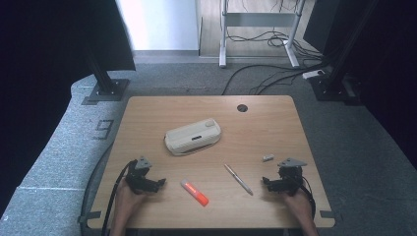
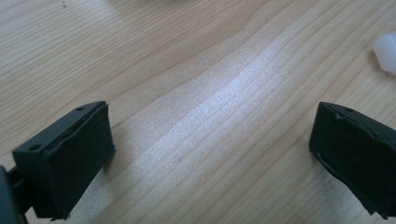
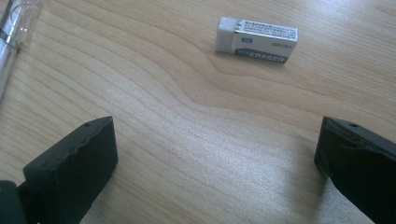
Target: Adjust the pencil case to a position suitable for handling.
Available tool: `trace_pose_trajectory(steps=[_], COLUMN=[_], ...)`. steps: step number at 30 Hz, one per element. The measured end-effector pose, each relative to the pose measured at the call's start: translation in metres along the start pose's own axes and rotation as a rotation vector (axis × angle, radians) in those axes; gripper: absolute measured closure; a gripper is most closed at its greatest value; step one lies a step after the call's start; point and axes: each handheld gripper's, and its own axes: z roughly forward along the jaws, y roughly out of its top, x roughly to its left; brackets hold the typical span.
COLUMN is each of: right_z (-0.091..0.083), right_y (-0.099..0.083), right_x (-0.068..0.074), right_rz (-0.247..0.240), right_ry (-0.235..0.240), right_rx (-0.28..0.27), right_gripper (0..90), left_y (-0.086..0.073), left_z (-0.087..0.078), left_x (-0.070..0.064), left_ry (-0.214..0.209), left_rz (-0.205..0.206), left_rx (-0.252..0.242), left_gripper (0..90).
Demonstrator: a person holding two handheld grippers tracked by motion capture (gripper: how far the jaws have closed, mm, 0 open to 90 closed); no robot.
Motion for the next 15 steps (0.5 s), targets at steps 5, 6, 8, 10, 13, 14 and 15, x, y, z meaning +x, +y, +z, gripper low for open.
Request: trace_pose_trajectory(steps=[5, 6, 8, 10, 13, 14, 15], right_z=[0.0006, 0.0008, 0.0011, 0.0013, 0.0016, 0.0016, 0.0017], right_y=[0.0005, 0.0007, 0.0010, 0.0013, 0.0015, 0.0015, 0.0016], right_x=[0.0001, 0.0001, 0.0000, 0.0000, -0.0002, -0.0002, -0.0001], right_rz=[0.001, 0.000, -0.001, -0.003, -0.007, -0.008, -0.008], right_ry=[0.000, 0.000, 0.002, 0.005, 0.010, 0.010, 0.012], right_rx=[-0.001, -0.001, -0.002, -0.002, -0.002, -0.002, -0.001], right_gripper=[0.0, 0.0, 0.0, 0.0, 0.0, 0.0, 0.0], left_y=[0.0012, 0.0020, 0.0024, 0.0026, 0.0035, 0.0037, 0.0037], left_z=[0.0007, 0.0015, 0.0017, 0.0020, 0.0029, 0.0030, 0.0030], left_x=[-0.0010, -0.0013, -0.0015, -0.0017, -0.0031, -0.0032, -0.0032], left_ry=[0.010, 0.014, 0.017, 0.018, 0.030, 0.030, 0.030], left_rz=[-0.013, -0.019, -0.020, -0.021, -0.032, -0.034, -0.034], left_rx=[0.001, -0.001, -0.002, -0.002, 0.002, 0.002, 0.002], left_gripper=[0.0, 0.1, 0.3, 0.3, 0.0, 0.0, 0.0])
